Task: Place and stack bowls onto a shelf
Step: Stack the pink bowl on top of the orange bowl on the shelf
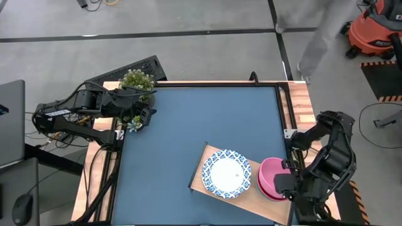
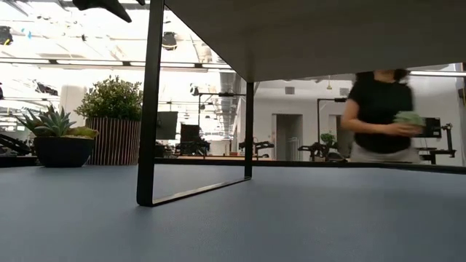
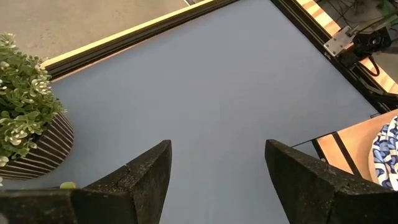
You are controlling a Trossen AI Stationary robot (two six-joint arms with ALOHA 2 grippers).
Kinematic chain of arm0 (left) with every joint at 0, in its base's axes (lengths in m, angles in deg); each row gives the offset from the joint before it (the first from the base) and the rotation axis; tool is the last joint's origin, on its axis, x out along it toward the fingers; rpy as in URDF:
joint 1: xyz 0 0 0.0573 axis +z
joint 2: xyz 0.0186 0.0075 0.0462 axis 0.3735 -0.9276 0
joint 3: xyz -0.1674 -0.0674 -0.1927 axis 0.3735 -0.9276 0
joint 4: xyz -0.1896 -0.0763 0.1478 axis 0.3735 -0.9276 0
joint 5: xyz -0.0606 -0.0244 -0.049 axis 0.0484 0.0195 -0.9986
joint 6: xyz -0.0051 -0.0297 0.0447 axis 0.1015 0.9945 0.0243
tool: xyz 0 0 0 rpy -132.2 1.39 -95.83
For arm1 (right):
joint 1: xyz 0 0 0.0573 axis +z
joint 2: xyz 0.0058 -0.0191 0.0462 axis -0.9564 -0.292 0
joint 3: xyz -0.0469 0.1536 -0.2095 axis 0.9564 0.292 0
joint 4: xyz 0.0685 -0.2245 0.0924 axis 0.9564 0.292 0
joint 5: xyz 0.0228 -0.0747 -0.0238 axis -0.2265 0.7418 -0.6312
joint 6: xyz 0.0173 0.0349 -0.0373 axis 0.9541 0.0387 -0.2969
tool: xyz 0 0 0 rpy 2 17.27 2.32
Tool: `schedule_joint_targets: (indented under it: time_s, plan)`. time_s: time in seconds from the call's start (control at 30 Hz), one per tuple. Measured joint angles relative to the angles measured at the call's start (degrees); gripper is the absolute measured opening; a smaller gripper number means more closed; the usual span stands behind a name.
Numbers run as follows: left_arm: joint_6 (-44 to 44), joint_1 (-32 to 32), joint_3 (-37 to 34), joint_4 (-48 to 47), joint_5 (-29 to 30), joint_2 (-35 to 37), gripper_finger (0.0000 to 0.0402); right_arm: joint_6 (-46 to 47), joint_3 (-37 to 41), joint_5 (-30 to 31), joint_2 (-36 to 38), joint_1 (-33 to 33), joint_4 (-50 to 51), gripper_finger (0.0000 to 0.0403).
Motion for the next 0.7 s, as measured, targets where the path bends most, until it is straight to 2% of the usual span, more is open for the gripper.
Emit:
schedule_joint_targets:
  time_s: [0.37, 0.5, 0.7]
  plan:
    - [-0.66, -0.01, 0.0, 0.0, 0.04, 0.0, 0.0243, -0.04, 0.0, -0.83, 0.0, -2.78, 0.0, 0.0094]
    - [-0.63, 0.0, 0.0, 0.0, 0.04, 0.0, 0.0243, 0.01, 0.02, -3.22, 0.29, -3.06, -0.02, 0.012]
    - [-0.6, 0.0, 0.0, 0.0, 0.04, 0.0, 0.0243, 6.27, -0.8, -4.89, 3.22, -3.46, 0.01, 0.0133]
